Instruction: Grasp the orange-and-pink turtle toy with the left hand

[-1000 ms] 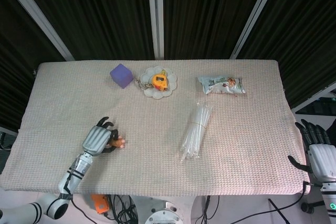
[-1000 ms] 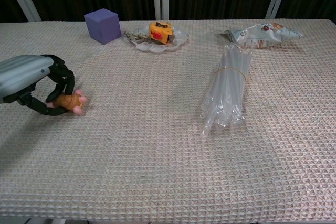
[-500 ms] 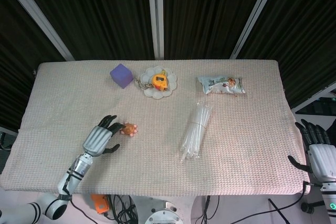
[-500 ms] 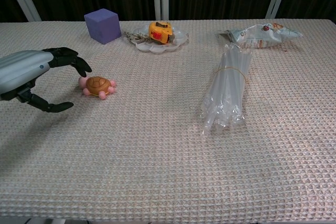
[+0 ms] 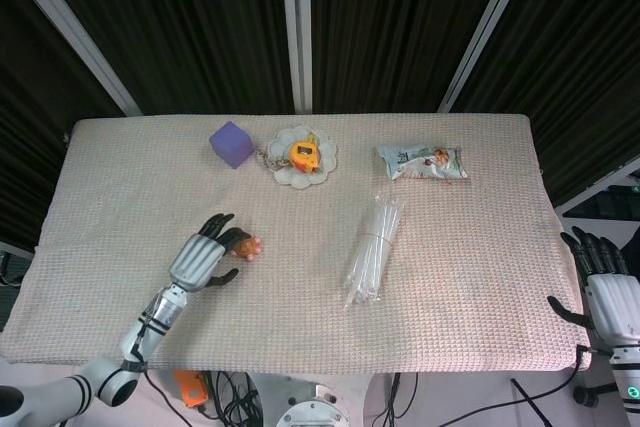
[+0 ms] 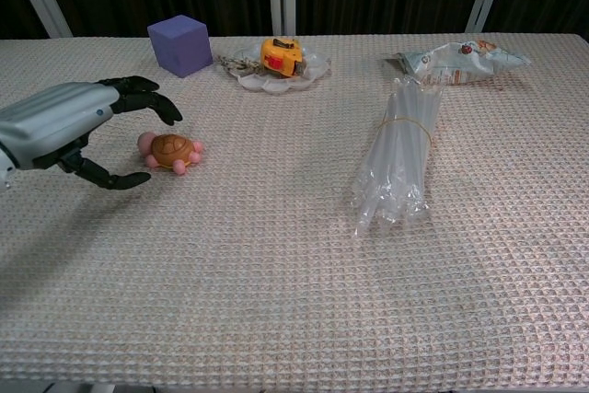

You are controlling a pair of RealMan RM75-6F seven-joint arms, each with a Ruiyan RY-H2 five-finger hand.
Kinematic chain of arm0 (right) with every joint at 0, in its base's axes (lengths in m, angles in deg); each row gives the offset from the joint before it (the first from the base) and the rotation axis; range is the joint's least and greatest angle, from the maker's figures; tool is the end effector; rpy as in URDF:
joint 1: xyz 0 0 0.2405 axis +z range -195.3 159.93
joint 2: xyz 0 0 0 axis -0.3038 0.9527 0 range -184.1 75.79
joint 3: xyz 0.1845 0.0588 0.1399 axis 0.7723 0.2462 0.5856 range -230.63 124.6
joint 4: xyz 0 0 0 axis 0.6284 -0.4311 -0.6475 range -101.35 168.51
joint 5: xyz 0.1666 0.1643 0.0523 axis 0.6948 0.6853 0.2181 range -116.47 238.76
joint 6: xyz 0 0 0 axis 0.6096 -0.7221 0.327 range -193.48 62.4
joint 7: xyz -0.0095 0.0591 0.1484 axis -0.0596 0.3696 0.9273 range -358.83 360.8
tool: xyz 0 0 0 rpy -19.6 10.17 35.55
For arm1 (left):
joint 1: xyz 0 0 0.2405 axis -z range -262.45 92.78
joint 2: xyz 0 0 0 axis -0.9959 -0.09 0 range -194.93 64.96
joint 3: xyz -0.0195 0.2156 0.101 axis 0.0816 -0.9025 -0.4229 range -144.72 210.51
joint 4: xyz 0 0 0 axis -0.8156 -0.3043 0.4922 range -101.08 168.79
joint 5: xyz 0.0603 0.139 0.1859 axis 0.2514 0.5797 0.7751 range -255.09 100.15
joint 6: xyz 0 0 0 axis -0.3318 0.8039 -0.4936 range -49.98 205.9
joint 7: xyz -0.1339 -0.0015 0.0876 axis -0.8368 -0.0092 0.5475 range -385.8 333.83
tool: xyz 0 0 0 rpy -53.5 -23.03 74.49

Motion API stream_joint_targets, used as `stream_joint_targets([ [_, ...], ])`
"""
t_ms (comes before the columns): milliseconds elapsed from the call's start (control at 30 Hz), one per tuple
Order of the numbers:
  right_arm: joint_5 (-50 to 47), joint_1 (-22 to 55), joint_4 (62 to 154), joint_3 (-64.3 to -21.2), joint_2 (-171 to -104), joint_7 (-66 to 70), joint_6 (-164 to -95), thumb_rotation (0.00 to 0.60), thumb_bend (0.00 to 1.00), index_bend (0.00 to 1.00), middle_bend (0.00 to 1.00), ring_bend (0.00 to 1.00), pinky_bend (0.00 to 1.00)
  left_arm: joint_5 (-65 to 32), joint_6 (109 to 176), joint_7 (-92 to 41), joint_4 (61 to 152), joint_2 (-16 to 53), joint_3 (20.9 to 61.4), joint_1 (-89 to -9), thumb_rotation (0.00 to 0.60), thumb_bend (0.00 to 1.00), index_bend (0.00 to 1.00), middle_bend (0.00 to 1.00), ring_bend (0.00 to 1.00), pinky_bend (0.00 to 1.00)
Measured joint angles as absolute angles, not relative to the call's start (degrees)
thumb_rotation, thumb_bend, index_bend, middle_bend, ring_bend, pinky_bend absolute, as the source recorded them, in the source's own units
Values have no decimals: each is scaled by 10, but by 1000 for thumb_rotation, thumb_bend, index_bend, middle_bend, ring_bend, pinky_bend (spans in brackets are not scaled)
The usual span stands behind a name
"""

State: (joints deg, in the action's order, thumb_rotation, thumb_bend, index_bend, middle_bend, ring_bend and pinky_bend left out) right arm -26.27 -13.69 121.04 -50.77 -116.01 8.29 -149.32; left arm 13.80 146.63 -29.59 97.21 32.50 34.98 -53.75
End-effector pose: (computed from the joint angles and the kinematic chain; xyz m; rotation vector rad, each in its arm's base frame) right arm -0.3323 -0.1925 0.1414 1.4017 -0.9290 0.8882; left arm -0.2027 0.3074 -0.0677 -1.8859 -0.8507 -1.1257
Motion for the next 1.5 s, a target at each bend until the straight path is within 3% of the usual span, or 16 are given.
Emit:
stream_joint_targets([
  [200, -259, -136, 1208, -506, -1159, 86, -1490, 600, 129, 0, 0, 0, 0, 118, 1429, -272, 957, 333, 361, -514, 600, 309, 313, 265, 31, 103],
  [600, -258, -135, 1202, -506, -1161, 92, -1487, 600, 129, 0, 0, 0, 0, 101, 1406, -264, 944, 343, 358, -507, 600, 340, 468, 443, 45, 106],
  [733, -257, -135, 1202, -506, -1161, 92, -1488, 600, 129, 0, 0, 0, 0, 101, 1414, -266, 935, 349, 357, -508, 600, 355, 585, 572, 152, 121],
  [867, -257, -136, 1201, -507, -1162, 92, -1487, 600, 129, 0, 0, 0, 0, 105, 1434, -269, 922, 358, 359, -512, 600, 410, 752, 744, 326, 169],
  [1000, -257, -136, 1201, -507, -1163, 91, -1488, 600, 129, 0, 0, 0, 0, 112, 1455, -275, 898, 372, 358, -515, 600, 419, 810, 838, 426, 189],
  [1133, -257, -136, 1201, -506, -1163, 90, -1489, 600, 130, 0, 0, 0, 0, 115, 1457, -277, 888, 379, 354, -516, 600, 419, 822, 877, 456, 202],
  [1233, -256, -137, 1201, -506, -1163, 91, -1489, 600, 130, 0, 0, 0, 0, 114, 1459, -279, 892, 377, 355, -517, 600, 418, 819, 872, 449, 201],
  [1300, -256, -137, 1201, -505, -1162, 91, -1490, 600, 130, 0, 0, 0, 0, 114, 1459, -281, 897, 374, 354, -517, 600, 395, 763, 802, 405, 191],
  [1467, -256, -138, 1201, -505, -1161, 92, -1491, 600, 135, 0, 0, 0, 0, 113, 1440, -283, 930, 348, 346, -515, 600, 250, 303, 344, 110, 111],
  [1500, -256, -138, 1201, -505, -1161, 92, -1491, 600, 135, 0, 0, 0, 0, 112, 1434, -282, 942, 339, 345, -515, 600, 235, 254, 289, 79, 103],
])
